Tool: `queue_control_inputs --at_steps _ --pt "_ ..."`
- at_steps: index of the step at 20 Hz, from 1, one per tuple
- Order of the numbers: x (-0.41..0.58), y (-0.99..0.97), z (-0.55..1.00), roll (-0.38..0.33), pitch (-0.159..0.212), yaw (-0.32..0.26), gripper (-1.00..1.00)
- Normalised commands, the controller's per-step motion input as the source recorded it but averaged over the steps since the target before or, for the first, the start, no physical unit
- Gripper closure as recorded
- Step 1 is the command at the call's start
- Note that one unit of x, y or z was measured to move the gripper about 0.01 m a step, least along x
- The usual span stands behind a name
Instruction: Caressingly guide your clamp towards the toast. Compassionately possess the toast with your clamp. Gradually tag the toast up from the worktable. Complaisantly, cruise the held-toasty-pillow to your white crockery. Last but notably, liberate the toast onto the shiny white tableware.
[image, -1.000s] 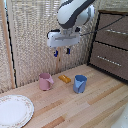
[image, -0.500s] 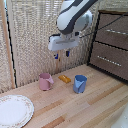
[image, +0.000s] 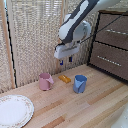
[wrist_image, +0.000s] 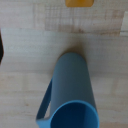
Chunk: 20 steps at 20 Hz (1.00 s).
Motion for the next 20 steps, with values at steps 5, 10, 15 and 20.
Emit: queue_control_inputs --at_steps 5,10,15,20 --pt "0.513 -0.27 -0.28 0.001 0.049 0.056 -1.00" --pt "0.502 -0.16 -0.27 0.000 0.041 0.005 -1.00" --pt "0.266 -0.10 -0.26 -0.012 0.076 0.010 -1.00" --pt "0.131 0.02 -0.24 -0.061 0.047 -0.007 -1.00"
